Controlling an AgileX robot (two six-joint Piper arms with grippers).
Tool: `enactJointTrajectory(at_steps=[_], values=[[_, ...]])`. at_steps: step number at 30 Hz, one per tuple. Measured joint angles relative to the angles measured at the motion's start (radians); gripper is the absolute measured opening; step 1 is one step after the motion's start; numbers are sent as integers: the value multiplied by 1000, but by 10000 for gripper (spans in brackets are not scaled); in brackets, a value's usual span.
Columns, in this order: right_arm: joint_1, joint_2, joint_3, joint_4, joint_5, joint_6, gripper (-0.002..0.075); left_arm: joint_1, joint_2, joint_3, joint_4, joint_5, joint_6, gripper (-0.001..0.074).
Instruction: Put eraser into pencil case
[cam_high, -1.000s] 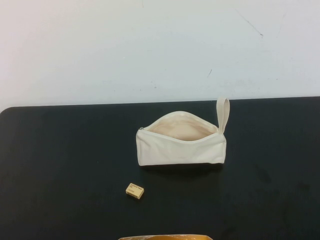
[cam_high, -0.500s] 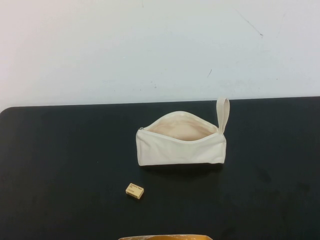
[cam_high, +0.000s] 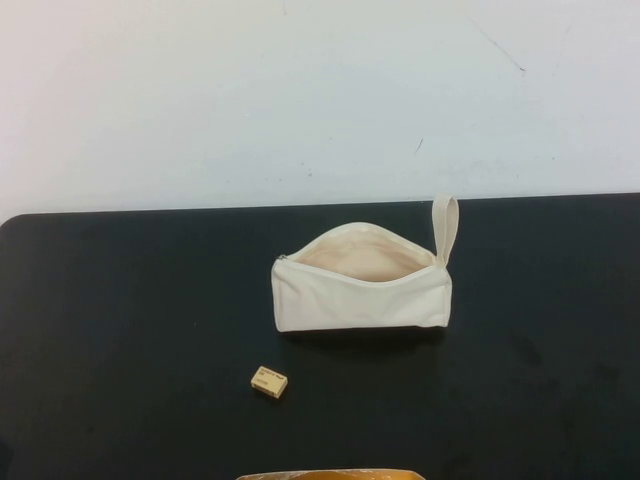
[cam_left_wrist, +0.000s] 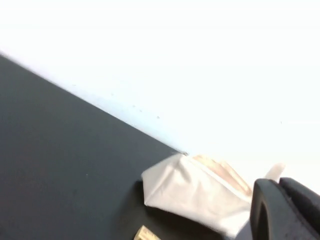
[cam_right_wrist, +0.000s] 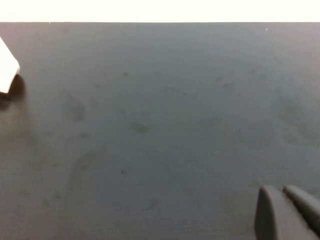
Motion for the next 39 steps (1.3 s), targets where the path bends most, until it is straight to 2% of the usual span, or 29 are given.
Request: enactJointTrajectory(at_steps=[5, 13, 20, 25, 30, 39], values=[[0, 0, 0, 0, 0, 0, -1, 0, 196, -175, 83, 121, 75, -2], [0, 0, 0, 0, 0, 0, -1, 0, 576, -529, 295, 394, 415, -2], [0, 0, -2, -1, 2, 0, -1, 0, 945, -856, 532, 560, 495, -2], [0, 0, -2, -1, 2, 0, -1, -7, 1176, -1030, 582, 648, 498, -2], [0, 0, -2, -2, 4, 0, -1, -95, 1320, -1096, 667, 660, 457, -2], [0, 0, -2, -2, 4, 0, -1, -357, 1513, -1119, 915, 625, 157, 2]])
